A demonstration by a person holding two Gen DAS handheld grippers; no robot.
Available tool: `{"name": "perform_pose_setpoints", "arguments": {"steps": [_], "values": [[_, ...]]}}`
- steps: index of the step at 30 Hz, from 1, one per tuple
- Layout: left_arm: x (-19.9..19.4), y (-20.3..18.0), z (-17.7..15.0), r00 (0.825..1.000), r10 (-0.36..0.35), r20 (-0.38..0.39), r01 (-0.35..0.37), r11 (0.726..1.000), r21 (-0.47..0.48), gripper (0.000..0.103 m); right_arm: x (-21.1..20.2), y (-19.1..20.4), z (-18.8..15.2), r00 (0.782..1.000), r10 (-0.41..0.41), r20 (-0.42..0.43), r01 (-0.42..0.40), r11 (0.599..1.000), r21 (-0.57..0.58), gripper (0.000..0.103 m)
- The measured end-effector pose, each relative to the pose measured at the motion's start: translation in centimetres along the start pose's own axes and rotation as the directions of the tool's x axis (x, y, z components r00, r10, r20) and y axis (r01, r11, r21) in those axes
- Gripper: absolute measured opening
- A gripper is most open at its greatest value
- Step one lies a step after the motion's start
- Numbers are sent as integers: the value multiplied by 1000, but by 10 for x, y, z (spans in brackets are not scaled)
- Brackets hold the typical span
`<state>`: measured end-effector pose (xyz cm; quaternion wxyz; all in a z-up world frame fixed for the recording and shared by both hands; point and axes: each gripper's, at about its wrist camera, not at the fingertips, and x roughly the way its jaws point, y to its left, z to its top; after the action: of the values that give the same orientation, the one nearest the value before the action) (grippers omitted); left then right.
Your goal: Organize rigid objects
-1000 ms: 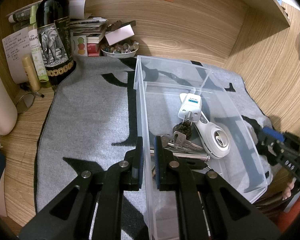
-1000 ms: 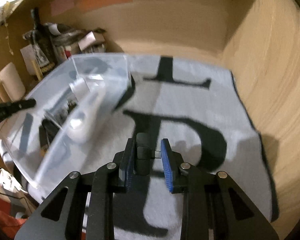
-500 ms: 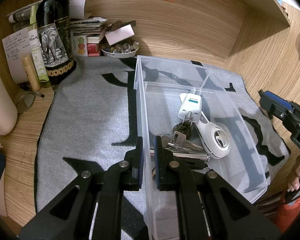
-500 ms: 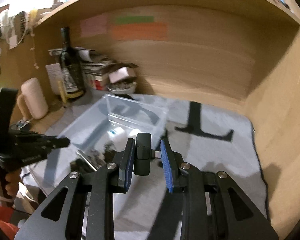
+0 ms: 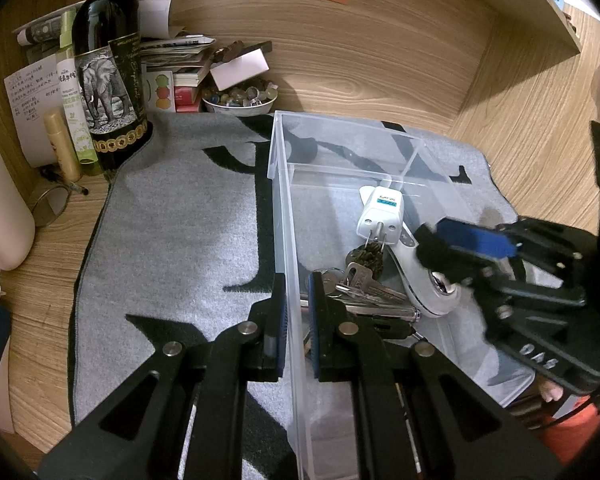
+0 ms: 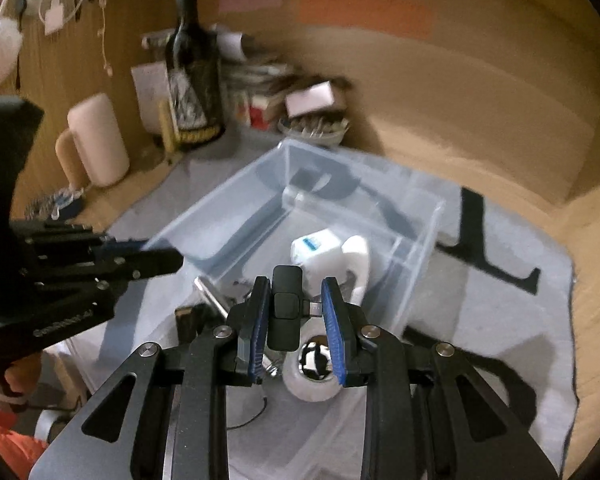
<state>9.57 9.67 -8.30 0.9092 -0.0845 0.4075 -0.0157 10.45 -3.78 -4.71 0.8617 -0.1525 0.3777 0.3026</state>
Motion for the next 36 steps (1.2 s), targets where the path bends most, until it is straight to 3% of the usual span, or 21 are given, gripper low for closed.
{"name": "perform_pose_setpoints", "arguments": {"steps": [7, 14, 16, 20, 27, 31, 36], "values": [[-4, 1, 2, 1000, 2, 14, -2, 1000, 5, 8, 7, 2, -1, 1000, 14, -22, -14, 1000, 2, 24], [-18, 0, 5, 998, 32, 54, -34, 999, 20, 8, -10, -5, 0, 999, -1, 33, 0, 999, 37, 54], [-22, 0, 5, 997, 38, 63, -40, 999, 19, 16, -19, -8, 0, 998, -12, 65, 8, 999, 52, 64], [-39, -5, 6, 990, 63, 126, -69, 997, 40, 41, -47, -12, 0, 987, -61, 151, 51, 997, 64, 81], [-76, -23, 4, 968, 50, 244, -69, 995, 69, 76, -85, -17, -4, 961, -113, 251, 93, 991, 91, 90], [-95, -32, 3, 950, 44, 309, -69, 995, 71, 87, -103, -21, -9, 944, -142, 298, 107, 986, 130, 102], [-121, -48, -3, 911, 43, 411, -86, 992, 88, 95, -130, -25, -18, 918, -184, 351, 136, 978, 157, 103]]}}
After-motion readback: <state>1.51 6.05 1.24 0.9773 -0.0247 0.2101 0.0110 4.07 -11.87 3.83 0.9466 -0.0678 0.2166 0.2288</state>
